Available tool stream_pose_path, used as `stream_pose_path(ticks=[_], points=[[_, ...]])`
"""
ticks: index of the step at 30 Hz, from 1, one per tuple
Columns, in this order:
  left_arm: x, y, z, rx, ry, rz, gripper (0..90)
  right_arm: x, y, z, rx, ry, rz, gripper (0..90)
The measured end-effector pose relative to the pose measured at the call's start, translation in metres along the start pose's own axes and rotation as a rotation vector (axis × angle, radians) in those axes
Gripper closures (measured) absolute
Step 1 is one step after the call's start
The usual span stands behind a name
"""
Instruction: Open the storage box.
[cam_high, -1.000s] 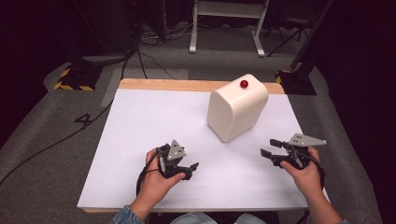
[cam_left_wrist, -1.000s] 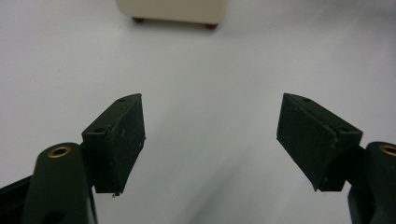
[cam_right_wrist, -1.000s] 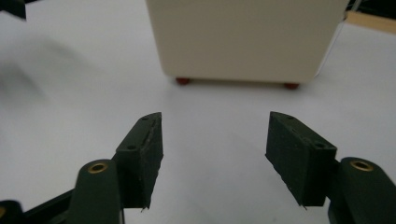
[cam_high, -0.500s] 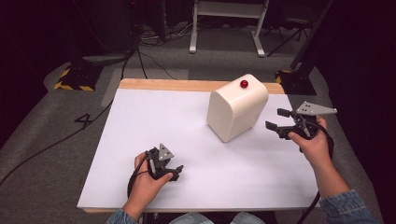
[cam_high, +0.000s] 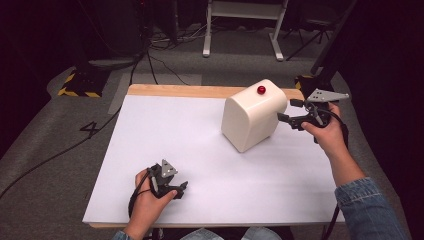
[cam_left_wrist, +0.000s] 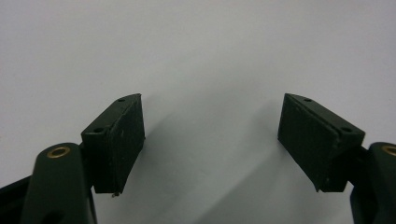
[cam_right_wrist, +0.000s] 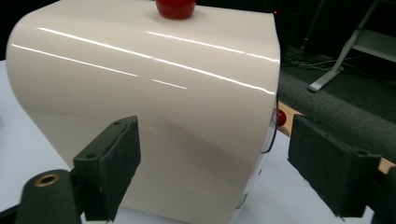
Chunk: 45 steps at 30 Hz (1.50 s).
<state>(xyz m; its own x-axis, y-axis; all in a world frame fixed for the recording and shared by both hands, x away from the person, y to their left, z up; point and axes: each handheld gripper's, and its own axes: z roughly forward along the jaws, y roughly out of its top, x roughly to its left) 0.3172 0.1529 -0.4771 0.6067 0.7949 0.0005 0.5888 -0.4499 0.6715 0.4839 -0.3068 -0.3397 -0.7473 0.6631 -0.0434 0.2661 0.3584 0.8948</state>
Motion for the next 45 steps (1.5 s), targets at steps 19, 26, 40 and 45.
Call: stream_pose_path(ticks=[19, 26, 40, 45], points=[[-0.001, 0.005, 0.006, -0.005, -0.005, 0.011, 23.3, 0.055, 0.005, -0.02, 0.021, 0.059, -0.071, 19.6], [-0.003, 0.01, 0.01, 0.002, -0.008, 0.027, 23.3, 0.087, 0.002, -0.04, 0.019, 0.056, -0.069, 19.7], [-0.003, 0.012, 0.013, 0.001, -0.017, 0.027, 22.7, 0.138, -0.015, -0.067, 0.027, 0.091, -0.072, 19.7], [-0.004, 0.012, 0.013, 0.002, -0.014, 0.028, 22.7, 0.16, -0.02, -0.066, 0.039, 0.143, -0.082, 21.6]])
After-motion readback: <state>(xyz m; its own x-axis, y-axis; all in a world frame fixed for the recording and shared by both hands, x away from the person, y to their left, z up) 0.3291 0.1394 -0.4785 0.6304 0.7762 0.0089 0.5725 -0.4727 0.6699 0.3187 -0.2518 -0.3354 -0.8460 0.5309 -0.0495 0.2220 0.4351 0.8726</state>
